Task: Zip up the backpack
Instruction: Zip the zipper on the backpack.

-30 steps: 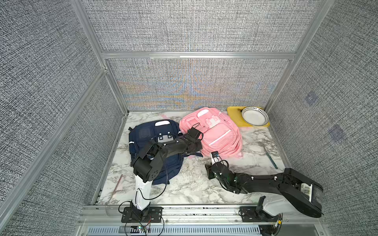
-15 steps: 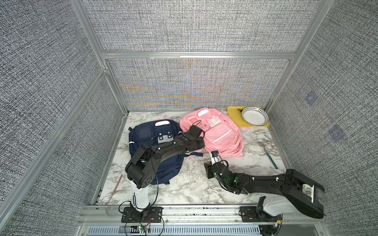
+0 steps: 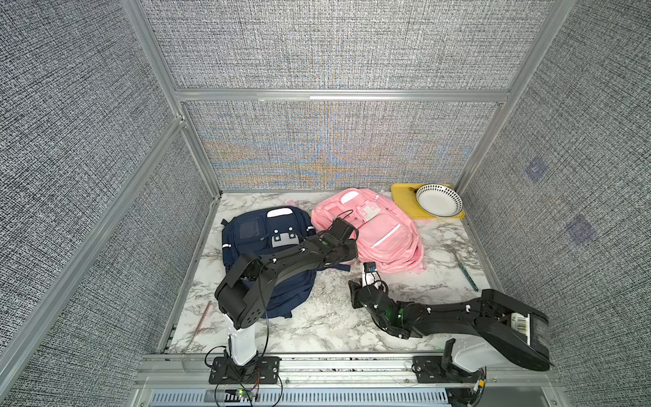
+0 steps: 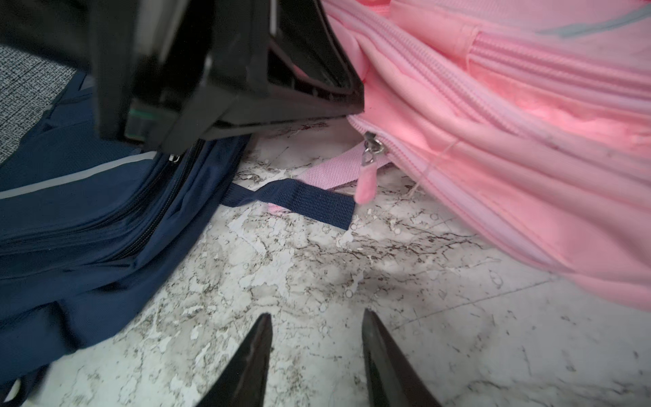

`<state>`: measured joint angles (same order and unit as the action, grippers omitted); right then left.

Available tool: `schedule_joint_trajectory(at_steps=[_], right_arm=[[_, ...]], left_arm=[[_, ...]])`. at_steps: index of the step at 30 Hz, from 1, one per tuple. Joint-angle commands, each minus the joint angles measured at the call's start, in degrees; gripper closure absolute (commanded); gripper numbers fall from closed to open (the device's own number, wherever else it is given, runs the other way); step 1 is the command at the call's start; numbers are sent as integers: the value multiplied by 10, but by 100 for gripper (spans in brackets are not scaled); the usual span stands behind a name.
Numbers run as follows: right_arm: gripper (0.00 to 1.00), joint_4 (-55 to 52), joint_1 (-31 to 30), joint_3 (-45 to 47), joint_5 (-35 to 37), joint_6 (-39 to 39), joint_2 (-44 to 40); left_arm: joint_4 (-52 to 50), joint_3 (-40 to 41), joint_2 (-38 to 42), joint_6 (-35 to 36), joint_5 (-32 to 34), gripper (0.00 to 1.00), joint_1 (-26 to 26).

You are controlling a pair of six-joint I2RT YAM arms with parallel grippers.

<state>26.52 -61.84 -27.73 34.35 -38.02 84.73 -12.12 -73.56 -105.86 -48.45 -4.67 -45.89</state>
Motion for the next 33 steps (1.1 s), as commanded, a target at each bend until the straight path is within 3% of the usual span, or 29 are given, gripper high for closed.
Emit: schedule_joint_trajectory(at_steps=[1,10,19,33], right_arm=[[54,14,0,-10,44,-26,13],[54,14,1,-57,83,-9,46],[57,32,42,-68,73,5,66],[100,74,103,-49,-24,20,69]], left_arm=[[15,2,13,6,-9,100,-3],[17,15,26,1,-10,100,-10],[31,24,28,-12,-31,100,-14],[42,32,45,-22,-39,100,-16]])
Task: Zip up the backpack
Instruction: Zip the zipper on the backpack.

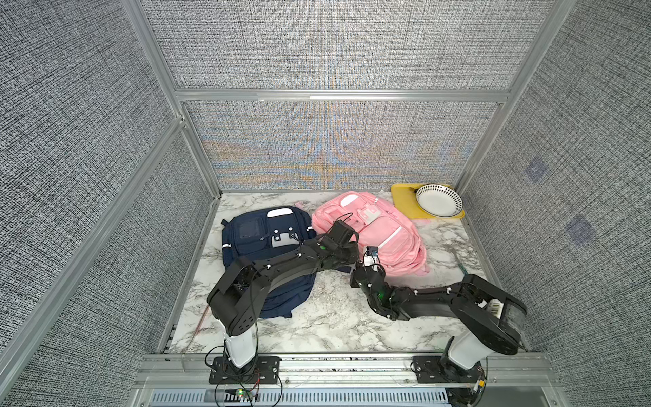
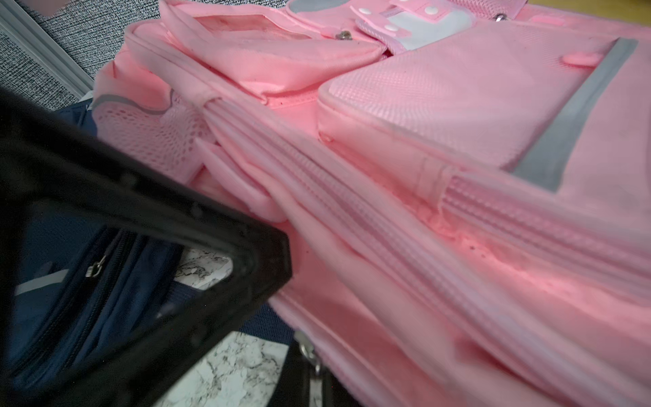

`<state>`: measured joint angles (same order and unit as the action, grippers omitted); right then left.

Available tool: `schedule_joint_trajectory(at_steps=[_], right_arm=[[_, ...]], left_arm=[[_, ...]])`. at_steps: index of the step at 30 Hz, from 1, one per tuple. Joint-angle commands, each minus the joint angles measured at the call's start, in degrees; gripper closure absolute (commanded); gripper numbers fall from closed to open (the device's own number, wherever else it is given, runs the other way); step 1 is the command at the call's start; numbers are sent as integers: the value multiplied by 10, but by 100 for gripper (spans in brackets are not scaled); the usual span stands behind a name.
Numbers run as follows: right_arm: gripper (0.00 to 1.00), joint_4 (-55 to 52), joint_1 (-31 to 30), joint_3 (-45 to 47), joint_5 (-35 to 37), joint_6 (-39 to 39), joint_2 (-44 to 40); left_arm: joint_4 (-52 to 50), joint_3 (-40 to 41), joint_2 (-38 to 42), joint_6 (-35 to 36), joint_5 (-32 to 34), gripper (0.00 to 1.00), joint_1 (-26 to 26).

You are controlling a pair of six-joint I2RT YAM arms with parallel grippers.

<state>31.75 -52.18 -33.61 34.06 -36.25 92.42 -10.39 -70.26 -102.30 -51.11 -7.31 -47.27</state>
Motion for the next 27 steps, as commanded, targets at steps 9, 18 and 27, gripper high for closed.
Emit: schedule_joint_trajectory(at_steps=[9,18,27], right_arm=[[100,31,29,69,-58,30,-71],[100,28,65,120,-117,52,-133],[100,28,82,127,-153,63,-136]], left_arm=[[20,-3,5,5,-10,100,-2],[1,-15,7,8,2,100,-1],[-1,-15,8,10,0,100,-1]])
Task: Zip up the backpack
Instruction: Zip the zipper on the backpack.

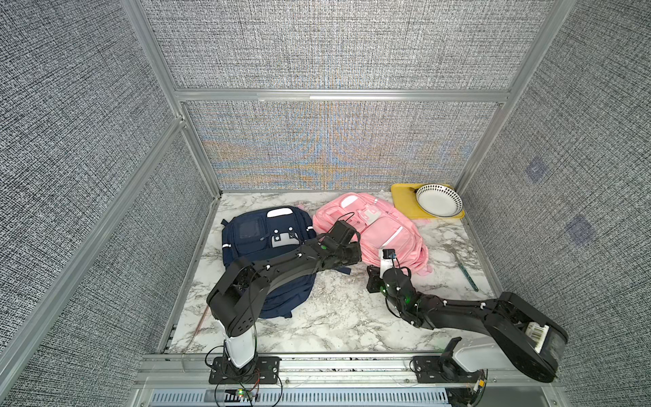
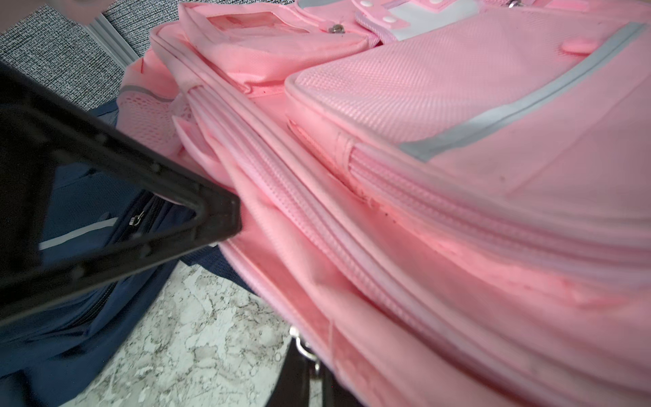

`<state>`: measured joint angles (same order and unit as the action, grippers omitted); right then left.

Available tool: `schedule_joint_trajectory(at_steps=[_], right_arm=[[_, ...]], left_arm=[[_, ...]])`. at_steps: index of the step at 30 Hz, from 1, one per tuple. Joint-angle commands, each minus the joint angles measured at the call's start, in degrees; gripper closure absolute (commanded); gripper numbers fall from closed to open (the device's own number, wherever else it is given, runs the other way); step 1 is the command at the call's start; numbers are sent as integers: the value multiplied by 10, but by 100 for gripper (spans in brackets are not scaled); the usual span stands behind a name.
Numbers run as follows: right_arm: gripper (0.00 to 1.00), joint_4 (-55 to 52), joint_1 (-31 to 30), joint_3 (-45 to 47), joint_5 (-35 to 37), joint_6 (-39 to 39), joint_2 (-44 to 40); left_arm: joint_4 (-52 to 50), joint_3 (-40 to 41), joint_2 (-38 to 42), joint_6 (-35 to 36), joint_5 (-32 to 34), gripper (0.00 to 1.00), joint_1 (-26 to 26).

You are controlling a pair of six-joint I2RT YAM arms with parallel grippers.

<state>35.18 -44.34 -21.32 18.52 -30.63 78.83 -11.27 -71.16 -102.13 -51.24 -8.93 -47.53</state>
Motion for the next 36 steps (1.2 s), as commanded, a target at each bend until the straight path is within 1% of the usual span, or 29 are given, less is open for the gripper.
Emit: schedule_joint_trajectory(at_steps=[1,9,13,22,30,36], right_arm=[[100,-7,3,6,1,8,0],[100,-39,3,33,-5,9,-21],[100,-58,3,51,-4,11,-44],[100,-116,4,71,2,13,-88],[100,-125,4,109,-6,2,-120],[100,-128,0,120,-12,5,-129]], left_arm=[[6,-7,7,12,17,100,2],[-12,-14,1,31,23,100,8],[-30,-25,-12,48,26,100,14],[-36,-26,-24,65,27,100,24],[-51,-27,-30,84,30,100,32],[-53,-28,-37,90,31,100,36]])
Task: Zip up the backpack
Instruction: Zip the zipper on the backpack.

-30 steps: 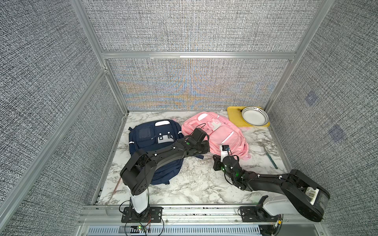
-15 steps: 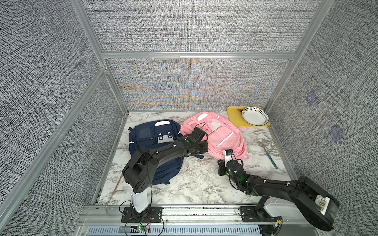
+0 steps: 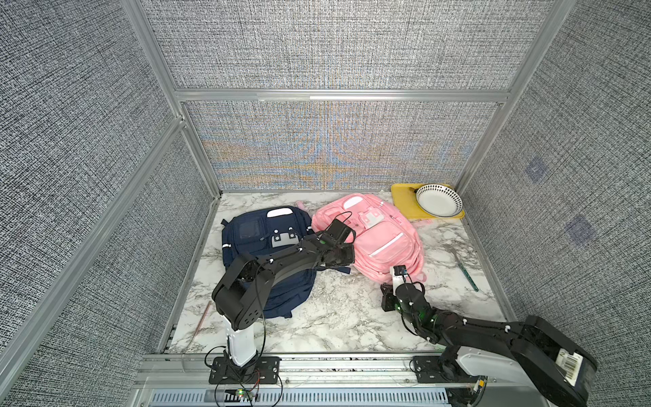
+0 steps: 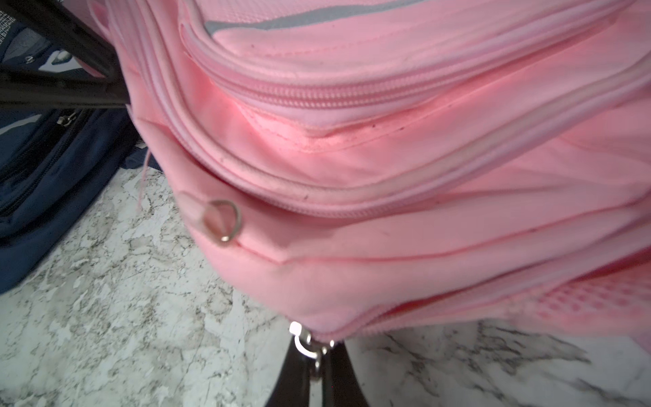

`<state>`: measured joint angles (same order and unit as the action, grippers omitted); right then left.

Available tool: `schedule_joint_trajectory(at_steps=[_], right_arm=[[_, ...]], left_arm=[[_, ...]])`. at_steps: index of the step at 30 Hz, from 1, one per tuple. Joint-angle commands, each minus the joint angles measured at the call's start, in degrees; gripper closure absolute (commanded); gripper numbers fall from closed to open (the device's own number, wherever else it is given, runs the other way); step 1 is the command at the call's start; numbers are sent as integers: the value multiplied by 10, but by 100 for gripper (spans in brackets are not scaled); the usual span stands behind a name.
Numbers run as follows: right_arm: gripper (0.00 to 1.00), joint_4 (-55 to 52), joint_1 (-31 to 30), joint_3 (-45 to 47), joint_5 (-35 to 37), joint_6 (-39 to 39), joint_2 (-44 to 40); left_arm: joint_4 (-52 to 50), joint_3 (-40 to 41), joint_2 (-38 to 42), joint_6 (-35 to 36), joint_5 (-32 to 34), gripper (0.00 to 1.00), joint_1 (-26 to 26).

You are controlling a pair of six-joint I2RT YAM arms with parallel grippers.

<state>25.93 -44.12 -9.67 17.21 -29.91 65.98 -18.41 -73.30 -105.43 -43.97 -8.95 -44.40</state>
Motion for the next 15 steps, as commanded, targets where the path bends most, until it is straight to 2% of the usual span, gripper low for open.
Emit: schedule_joint_trajectory(at_steps=[1,8,15], right_arm=[[100,-36,-5,2,1,0,2],[100,-39,-39,-1,28,-9,22],[100,-34,-91,-56,48,-43,78]], left_arm=[[16,-8,-6,19,32,100,5],[1,-23,-26,47,63,100,18],[-20,-69,-77,73,80,100,71]])
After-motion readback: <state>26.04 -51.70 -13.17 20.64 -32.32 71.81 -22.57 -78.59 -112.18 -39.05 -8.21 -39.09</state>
